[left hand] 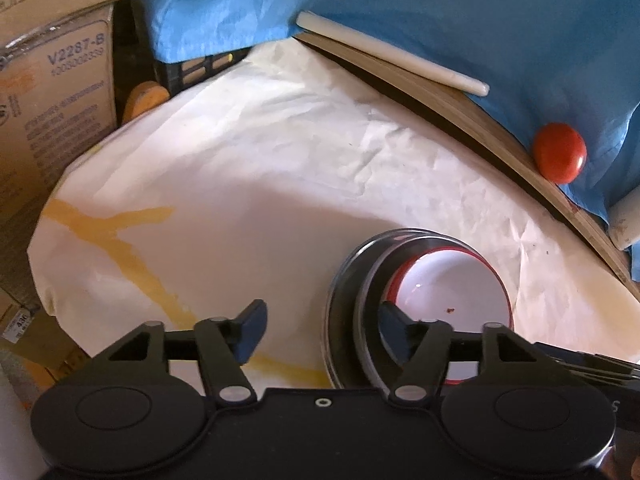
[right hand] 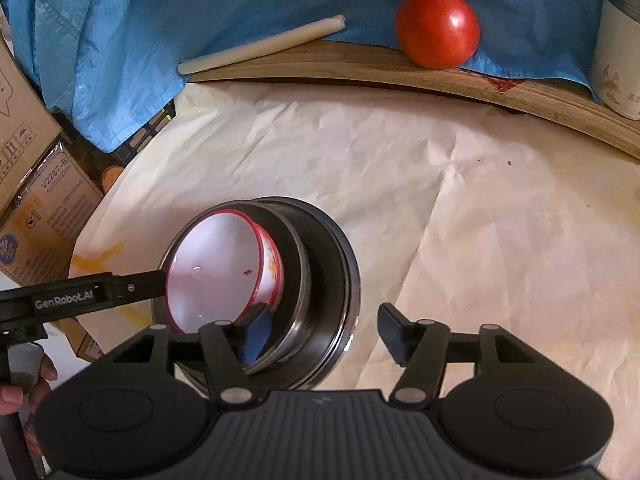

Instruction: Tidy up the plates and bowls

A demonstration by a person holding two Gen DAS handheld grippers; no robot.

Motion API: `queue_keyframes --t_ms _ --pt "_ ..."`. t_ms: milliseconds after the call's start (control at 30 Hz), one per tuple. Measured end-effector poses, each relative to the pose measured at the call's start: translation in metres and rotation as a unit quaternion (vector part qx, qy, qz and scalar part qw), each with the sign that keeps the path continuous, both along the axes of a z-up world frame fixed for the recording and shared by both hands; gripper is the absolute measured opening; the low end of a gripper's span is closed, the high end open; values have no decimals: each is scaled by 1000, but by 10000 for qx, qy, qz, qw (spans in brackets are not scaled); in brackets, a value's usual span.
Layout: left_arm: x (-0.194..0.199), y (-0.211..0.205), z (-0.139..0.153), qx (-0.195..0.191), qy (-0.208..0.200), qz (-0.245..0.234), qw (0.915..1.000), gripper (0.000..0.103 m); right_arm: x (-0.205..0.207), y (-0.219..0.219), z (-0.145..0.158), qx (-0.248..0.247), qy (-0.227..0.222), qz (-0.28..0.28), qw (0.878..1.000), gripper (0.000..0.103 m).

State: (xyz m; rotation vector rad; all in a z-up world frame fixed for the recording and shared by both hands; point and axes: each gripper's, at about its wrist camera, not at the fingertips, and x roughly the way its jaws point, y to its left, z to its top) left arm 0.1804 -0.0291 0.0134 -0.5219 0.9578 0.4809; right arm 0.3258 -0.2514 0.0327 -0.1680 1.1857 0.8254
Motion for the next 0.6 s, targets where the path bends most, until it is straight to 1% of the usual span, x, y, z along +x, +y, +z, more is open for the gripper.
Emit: queue_keyframes --t_ms 100,233,333,433,500,533,600 --pt "-1 0 1 67 6 11 10000 72 0 -3 1 0 -37 -41 10000 76" --pt "-4 0 2 83 -59 54 9999 81 1 -6 3 -9 -120 -123 9999 86" --pt "-4 1 4 139 -123 68 9998 88 1 -9 5 -10 -184 -195 9996 90" --pt "-3 1 6 204 -216 26 9996 90 2 -11 7 -95 -296 -300 9991 93" --pt "-4 2 7 213 -271 -25 9994 94 2 -12 9 -110 -344 -376 9986 94" --pt "-4 3 7 227 -296 -42 9993 97 1 -13 11 -103 -362 -415 9984 95" --pt "-5 4 9 270 -378 -86 9989 98 1 -14 13 -86 -411 -478 9980 99"
